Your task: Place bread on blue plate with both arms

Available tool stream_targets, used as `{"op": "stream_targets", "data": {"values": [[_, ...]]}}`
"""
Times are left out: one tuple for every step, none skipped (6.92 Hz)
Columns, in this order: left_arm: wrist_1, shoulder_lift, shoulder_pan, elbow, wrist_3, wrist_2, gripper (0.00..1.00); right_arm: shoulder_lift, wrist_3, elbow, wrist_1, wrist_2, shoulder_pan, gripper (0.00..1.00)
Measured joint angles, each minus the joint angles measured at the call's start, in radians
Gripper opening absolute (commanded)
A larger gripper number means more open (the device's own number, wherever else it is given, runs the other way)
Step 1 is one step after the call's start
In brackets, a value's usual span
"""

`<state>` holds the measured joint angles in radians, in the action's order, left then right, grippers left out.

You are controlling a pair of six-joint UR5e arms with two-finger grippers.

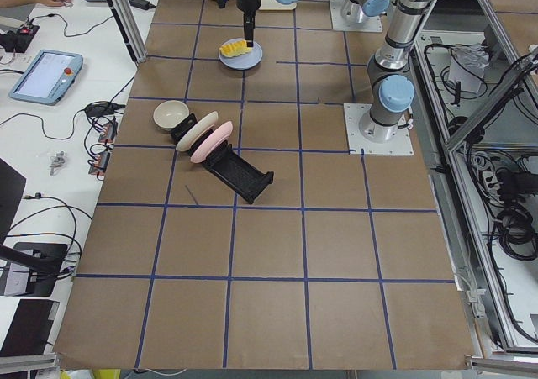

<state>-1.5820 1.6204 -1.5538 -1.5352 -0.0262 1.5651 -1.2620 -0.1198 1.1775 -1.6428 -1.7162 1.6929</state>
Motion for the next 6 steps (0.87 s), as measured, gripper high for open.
{"op": "stream_targets", "data": {"values": [[0.000,0.001,0.001,0.000,0.000,0.000,1.00,-0.041,0.040,-0.001,0.099,0.038,-0.046,1.00],[0.000,0.002,0.001,-0.003,0.000,-0.001,1.00,-0.075,0.046,0.001,0.213,0.055,-0.103,0.99],[0.000,0.002,0.001,-0.006,0.000,-0.004,1.00,-0.092,0.042,0.000,0.300,0.059,-0.152,0.99],[0.001,0.003,0.001,-0.012,-0.001,-0.011,1.00,-0.100,0.045,-0.007,0.346,0.062,-0.180,0.99],[0.004,0.007,0.001,-0.020,-0.003,-0.016,1.00,-0.105,0.054,-0.017,0.367,0.080,-0.188,0.98],[0.012,0.022,0.000,-0.017,-0.003,-0.021,1.00,-0.109,0.064,-0.018,0.389,0.108,-0.187,0.98]]}}
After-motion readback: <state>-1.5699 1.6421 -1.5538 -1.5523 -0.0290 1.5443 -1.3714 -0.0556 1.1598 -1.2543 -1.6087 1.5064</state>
